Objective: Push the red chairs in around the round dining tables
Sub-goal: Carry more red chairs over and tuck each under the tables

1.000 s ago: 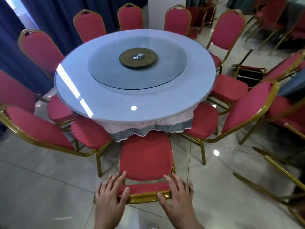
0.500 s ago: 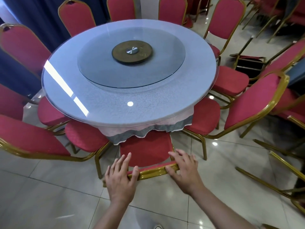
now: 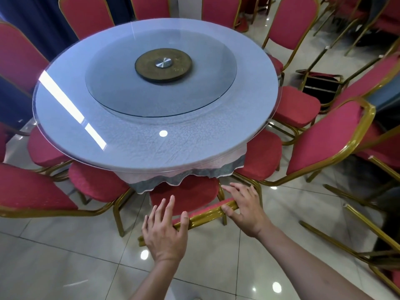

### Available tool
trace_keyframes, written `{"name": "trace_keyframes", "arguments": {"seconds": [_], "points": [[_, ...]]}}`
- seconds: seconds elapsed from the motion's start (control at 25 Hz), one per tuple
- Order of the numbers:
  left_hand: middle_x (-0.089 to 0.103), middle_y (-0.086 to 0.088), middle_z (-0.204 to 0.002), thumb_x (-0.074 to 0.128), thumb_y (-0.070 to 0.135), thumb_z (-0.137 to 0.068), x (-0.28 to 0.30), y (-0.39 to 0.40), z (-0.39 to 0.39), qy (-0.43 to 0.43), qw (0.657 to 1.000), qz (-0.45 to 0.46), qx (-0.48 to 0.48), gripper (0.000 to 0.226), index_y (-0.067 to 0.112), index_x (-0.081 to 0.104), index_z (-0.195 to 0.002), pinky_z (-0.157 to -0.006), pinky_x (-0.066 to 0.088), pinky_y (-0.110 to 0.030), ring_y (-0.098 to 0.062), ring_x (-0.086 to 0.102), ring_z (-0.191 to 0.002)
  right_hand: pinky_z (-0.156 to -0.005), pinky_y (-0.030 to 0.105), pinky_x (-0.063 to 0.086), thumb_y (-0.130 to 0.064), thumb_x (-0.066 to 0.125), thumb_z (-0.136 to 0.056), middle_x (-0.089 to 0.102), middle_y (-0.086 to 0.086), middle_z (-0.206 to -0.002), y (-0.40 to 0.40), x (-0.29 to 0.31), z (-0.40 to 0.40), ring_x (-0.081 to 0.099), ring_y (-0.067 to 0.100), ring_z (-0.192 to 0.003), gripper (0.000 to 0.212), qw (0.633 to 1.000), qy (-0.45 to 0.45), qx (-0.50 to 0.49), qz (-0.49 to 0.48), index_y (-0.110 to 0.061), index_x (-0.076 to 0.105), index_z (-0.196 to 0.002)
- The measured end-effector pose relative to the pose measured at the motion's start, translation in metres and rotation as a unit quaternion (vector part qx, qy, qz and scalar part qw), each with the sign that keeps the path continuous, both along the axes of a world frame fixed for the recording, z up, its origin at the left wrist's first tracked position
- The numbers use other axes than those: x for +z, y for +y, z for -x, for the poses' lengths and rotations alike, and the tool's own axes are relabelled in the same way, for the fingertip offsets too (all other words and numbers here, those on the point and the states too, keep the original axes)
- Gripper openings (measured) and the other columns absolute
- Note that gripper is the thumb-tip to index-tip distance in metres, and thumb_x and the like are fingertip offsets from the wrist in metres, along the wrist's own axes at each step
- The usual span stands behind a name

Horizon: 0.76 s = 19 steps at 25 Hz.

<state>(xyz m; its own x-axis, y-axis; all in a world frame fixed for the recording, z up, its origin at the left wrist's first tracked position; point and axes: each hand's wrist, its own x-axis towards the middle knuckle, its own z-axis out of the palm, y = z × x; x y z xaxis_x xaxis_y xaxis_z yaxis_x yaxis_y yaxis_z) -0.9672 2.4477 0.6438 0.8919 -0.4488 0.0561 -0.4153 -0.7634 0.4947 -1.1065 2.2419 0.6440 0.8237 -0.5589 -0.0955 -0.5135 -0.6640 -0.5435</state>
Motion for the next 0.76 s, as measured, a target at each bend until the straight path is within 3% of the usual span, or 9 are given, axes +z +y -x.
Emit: {"name": "trace_keyframes", "arguments": {"seconds": [0.24,0.4,0.76], "points": [[0.033,0.007,-0.162,0.009,0.077,-0.088,0.014,0.007,0.002,0.077,0.995,-0.046,-0.037,0.074,0.050,0.026,-0.154,-0.124,0.009,-0.047,-0.019,0.022,-0.152,-0.125,0.053,0.007,-0.082,0.018,-0.089,0.036,-0.005,-0.155,-0.004,0.009,0.005,0.028,0.015,-0.147,0.076,0.998,0.049,0.031,-0.002,-0.044,0.031,-0.154],[0.018,0.003,-0.168,0.004,0.076,-0.091,0.027,0.013,0.001,0.117,0.988,-0.081,-0.052,0.068,0.055,0.006,-0.155,-0.124,0.000,-0.053,-0.023,0.008,-0.155,-0.126,0.050,0.004,-0.077,0.017,-0.095,0.030,-0.006,-0.162,0.000,0.020,0.007,0.021,0.013,-0.151,0.072,0.996,0.076,0.045,0.008,-0.045,0.015,-0.159],[0.014,0.001,-0.169,-0.002,0.069,-0.095,0.056,-0.028,0.058,0.022,0.988,-0.072,-0.133,0.065,0.051,0.003,-0.157,-0.124,-0.003,-0.054,-0.023,0.003,-0.156,-0.128,0.045,0.002,-0.077,0.014,-0.097,0.024,-0.005,-0.166,-0.012,0.066,0.061,0.020,0.012,-0.153,0.071,0.997,0.037,0.016,0.061,-0.045,0.007,-0.160]]}}
